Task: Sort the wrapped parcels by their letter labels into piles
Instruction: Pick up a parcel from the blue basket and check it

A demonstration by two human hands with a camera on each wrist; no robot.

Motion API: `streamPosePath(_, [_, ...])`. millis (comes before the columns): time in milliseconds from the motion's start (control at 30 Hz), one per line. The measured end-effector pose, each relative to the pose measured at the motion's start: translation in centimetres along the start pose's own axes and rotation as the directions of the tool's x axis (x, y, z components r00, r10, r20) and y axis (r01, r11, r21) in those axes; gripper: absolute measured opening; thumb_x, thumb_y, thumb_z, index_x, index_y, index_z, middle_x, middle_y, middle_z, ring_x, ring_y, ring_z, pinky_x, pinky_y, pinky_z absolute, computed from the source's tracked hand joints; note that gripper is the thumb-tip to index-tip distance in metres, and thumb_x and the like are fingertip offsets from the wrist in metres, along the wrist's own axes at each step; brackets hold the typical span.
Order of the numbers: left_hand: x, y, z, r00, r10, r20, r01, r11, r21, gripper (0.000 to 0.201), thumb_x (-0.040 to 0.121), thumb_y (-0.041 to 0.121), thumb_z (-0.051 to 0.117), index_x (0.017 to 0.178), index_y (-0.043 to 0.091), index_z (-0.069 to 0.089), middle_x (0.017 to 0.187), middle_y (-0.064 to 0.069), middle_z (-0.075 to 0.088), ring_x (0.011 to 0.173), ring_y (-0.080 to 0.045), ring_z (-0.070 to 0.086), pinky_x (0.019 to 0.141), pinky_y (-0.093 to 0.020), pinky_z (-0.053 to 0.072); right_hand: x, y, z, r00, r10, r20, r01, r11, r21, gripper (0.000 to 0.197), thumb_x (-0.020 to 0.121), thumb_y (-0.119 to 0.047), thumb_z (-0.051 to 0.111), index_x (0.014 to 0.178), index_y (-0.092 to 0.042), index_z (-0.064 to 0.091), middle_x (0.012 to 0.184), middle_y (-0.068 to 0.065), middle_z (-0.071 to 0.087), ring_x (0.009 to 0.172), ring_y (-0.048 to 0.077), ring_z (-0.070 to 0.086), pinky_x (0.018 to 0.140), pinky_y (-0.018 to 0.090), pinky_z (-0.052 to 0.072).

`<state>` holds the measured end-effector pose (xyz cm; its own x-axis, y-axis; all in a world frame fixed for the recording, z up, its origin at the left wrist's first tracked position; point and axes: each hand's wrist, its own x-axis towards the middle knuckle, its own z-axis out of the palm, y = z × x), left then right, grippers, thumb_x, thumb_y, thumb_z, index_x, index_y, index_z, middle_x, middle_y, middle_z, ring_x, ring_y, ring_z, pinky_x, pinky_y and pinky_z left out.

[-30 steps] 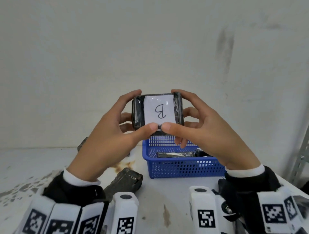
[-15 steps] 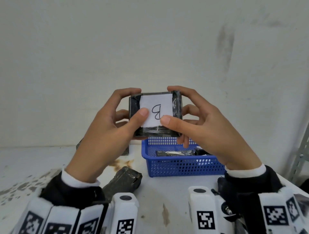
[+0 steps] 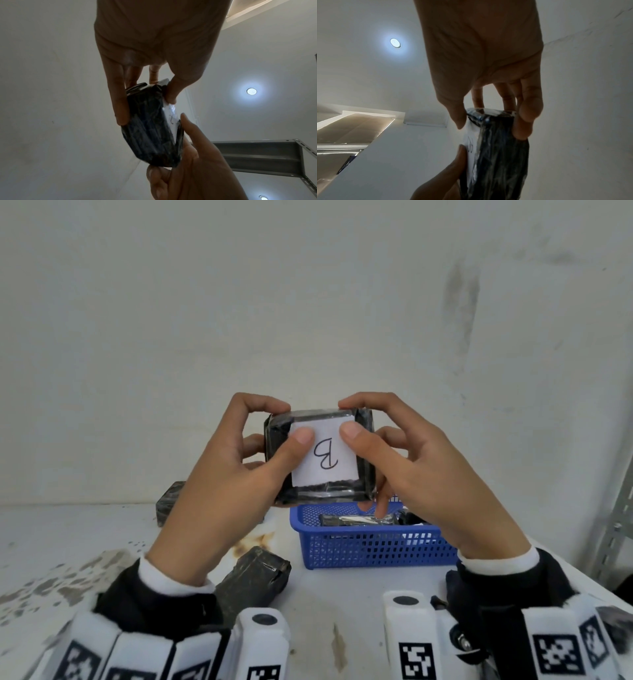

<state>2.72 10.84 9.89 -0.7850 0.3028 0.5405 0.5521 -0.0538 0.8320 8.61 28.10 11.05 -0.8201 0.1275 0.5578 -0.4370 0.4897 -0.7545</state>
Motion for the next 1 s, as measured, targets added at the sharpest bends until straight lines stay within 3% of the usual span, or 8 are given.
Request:
streamPosePath(100, [0.0,0.0,0.2,1.000,0.003,0.010,-0.003,1.000,0.020,0.049,0.060,0.059,0.061,0.106,0.042,0.054,0.090,0.003,0.075,0.062,-0.012,0.070,0.055,-0.022,0.052,0.1,0.1,0.0,1.000,0.004,-0.023,-0.005,1.000,-0.014,0.018,0.086,-0.052,0.061,0.103,-0.045,0.063,0.079,0.003,0.066,0.050,0.027,0.068,0.044,0.032,0.053])
streamPosePath(233, [0.1,-0.4,0.3,1.000,0.018,-0.004,-0.017,0.997,0.070,0.060,0.061,0.067,0.057,0.111,0.034,0.060,0.101,0.014,0.072,0.072,-0.010,0.071,0.070,-0.032,0.053,0.0,0.2,0.0,1.000,-0.002,-0.028,0.001,0.999,-0.033,0.014,0.088,-0.051,0.061,0.101,-0.046,0.062,0.078,-0.002,0.063,0.049,0.014,0.061,0.045,0.031,0.053])
streamPosePath(333, [-0.1,-0.3,0.2,0.999,-0.002,0.045,-0.003,0.994,0.108,0.054,0.070,0.081,0.056,0.107,0.042,0.062,0.103,0.016,0.070,0.076,-0.009,0.072,0.073,-0.034,0.057,0.0,0.3,-0.1,1.000,-0.019,-0.021,0.018,1.000,-0.024,0.016,0.087,-0.048,0.064,0.103,-0.048,0.062,0.087,-0.006,0.063,0.050,0.015,0.056,0.051,0.030,0.057])
streamPosePath(433, [0.0,-0.3,0.0,0.996,-0.024,0.084,0.019,0.998,0.065,0.041,0.077,0.070,0.060,0.107,0.042,0.063,0.103,0.003,0.072,0.079,-0.016,0.073,0.074,-0.045,0.061,0.0,0.4,-0.2,0.999,-0.053,-0.015,0.053,0.998,0.028,0.033,0.081,-0.055,0.063,0.113,-0.048,0.061,0.107,-0.005,0.067,0.076,0.033,0.067,0.064,0.037,0.062])
streamPosePath(500, [0.0,-0.3,-0.2,0.997,-0.008,0.073,0.007,1.000,0.020,0.039,0.077,0.061,0.062,0.109,0.040,0.063,0.103,0.000,0.073,0.081,-0.020,0.074,0.084,-0.052,0.057,0.2,0.6,-0.2,0.999,-0.050,-0.015,0.051,0.996,0.071,0.049,0.080,-0.059,0.063,0.127,-0.048,0.055,0.114,-0.003,0.068,0.084,0.026,0.072,0.073,0.039,0.062])
streamPosePath(733, [-0.1,0.3,-0.3,0.995,0.064,0.079,-0.057,0.995,-0.077,0.032,0.081,0.042,0.055,0.107,0.024,0.059,0.095,0.000,0.077,0.090,-0.017,0.073,0.091,-0.038,0.053,0.6,1.3,0.2,1.000,0.008,0.021,-0.011,0.990,0.141,0.053,0.078,-0.053,0.068,0.128,-0.037,0.062,0.122,0.007,0.069,0.103,0.020,0.073,0.094,0.039,0.057])
streamPosePath(833, [-0.1,0.4,-0.3,0.995,0.068,0.070,-0.062,0.994,-0.092,0.032,0.082,0.041,0.057,0.106,0.020,0.059,0.093,-0.001,0.077,0.088,-0.016,0.073,0.088,-0.035,0.057,0.4,1.1,0.1,0.999,0.011,0.039,-0.016,0.992,0.122,0.050,0.076,-0.049,0.069,0.124,-0.034,0.062,0.109,0.005,0.074,0.096,0.020,0.074,0.093,0.037,0.057])
streamPosePath(1000, [0.1,0.1,-0.5,0.997,0.059,0.042,-0.056,0.995,-0.085,0.037,0.079,0.046,0.062,0.105,0.021,0.059,0.097,-0.004,0.076,0.092,-0.020,0.073,0.096,-0.047,0.051,0.1,0.4,0.2,0.999,-0.003,0.035,0.001,0.998,0.064,0.049,0.071,-0.057,0.070,0.114,-0.034,0.064,0.096,-0.006,0.072,0.072,0.020,0.074,0.061,0.031,0.054])
